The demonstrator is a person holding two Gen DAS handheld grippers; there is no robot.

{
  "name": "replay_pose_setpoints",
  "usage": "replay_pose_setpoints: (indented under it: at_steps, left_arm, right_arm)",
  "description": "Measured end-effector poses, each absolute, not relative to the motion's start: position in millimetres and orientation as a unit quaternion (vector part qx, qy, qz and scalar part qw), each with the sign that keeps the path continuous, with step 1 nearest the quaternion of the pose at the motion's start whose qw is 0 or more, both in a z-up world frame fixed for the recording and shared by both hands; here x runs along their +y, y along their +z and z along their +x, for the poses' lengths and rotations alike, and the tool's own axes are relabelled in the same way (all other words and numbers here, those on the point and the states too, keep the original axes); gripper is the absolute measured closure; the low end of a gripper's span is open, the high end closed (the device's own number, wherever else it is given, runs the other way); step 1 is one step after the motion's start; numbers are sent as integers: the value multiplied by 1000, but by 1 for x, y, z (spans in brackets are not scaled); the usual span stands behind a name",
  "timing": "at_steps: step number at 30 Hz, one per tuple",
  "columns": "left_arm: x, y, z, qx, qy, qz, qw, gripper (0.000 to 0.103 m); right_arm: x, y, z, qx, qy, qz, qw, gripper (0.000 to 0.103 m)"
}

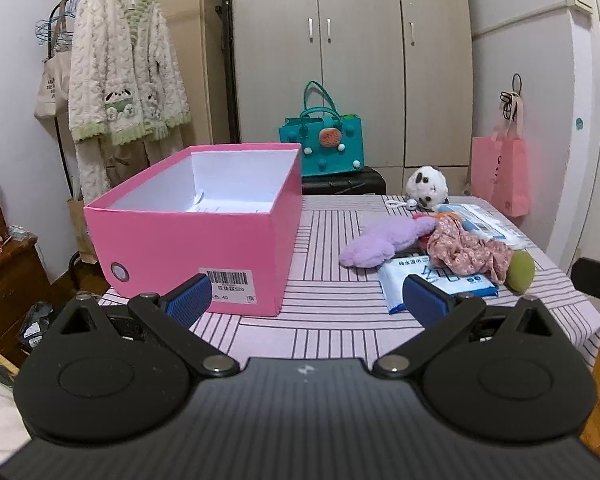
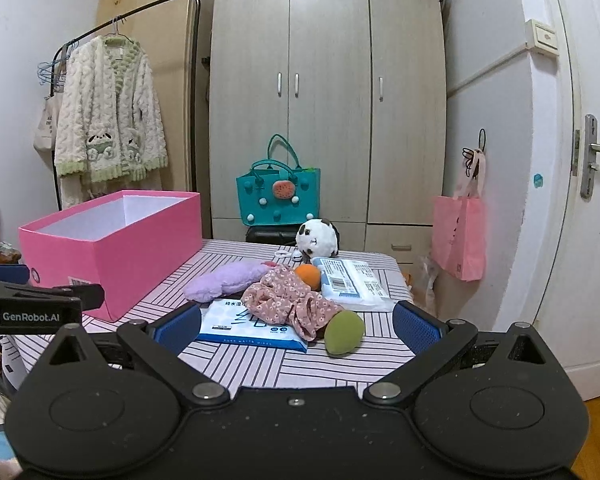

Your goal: Organize soft objects

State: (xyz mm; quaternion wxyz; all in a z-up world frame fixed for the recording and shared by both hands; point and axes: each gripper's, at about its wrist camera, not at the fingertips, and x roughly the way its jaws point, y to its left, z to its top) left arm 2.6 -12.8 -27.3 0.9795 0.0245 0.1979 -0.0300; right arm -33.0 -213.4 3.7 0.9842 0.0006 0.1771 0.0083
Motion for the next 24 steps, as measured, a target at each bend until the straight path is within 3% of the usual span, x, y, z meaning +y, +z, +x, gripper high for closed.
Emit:
replay_pose_setpoints:
  at_steps: [24]
  left_arm:
    - [-9, -34, 9, 220, -24, 23, 975, 0]
  right_arm:
    - [-208, -9, -25, 179, 7, -13, 984, 0]
